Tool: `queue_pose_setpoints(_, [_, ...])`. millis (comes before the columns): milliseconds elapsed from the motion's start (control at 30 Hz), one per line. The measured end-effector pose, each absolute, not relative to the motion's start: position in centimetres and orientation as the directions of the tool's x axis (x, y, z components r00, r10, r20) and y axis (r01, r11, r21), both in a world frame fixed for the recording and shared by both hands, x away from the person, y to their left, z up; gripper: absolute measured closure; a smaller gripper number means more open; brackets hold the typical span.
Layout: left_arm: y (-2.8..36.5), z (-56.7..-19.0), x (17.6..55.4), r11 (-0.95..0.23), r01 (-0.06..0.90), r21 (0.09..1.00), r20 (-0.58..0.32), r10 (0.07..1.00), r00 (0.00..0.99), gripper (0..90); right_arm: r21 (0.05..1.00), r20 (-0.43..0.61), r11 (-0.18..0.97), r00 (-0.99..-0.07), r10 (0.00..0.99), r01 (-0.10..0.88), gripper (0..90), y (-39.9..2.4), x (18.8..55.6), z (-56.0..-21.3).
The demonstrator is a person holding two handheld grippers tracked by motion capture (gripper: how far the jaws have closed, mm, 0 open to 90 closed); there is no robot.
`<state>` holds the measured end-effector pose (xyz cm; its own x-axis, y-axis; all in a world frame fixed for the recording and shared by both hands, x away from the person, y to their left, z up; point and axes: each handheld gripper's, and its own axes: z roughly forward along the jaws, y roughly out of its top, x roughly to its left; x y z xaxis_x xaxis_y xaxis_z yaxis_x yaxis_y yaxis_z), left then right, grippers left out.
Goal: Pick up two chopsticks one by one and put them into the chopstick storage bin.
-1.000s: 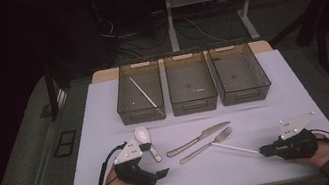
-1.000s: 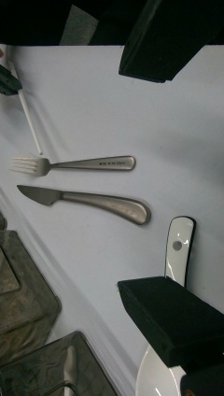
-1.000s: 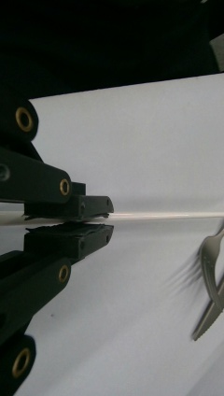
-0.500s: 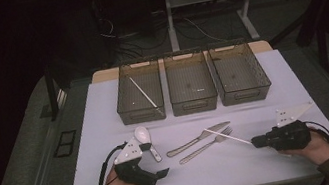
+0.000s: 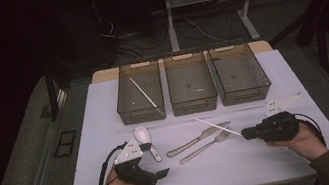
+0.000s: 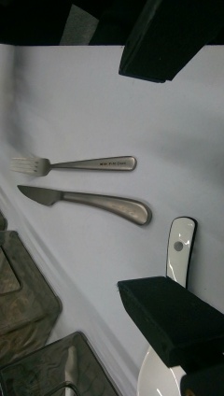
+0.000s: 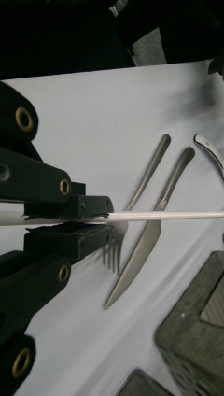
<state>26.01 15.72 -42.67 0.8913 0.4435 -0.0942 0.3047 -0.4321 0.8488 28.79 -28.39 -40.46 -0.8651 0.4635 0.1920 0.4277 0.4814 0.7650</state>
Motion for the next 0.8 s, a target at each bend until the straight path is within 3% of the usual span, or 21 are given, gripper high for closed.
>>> queue_pose_setpoints(800, [15.8,-42.6,26.0,-0.425,0.302,0.853,-0.095,0.444,0.891,0.0,0.745,0.195,0.445,-0.801,0.566,0.496,85.0,-20.2,34.6,-36.0])
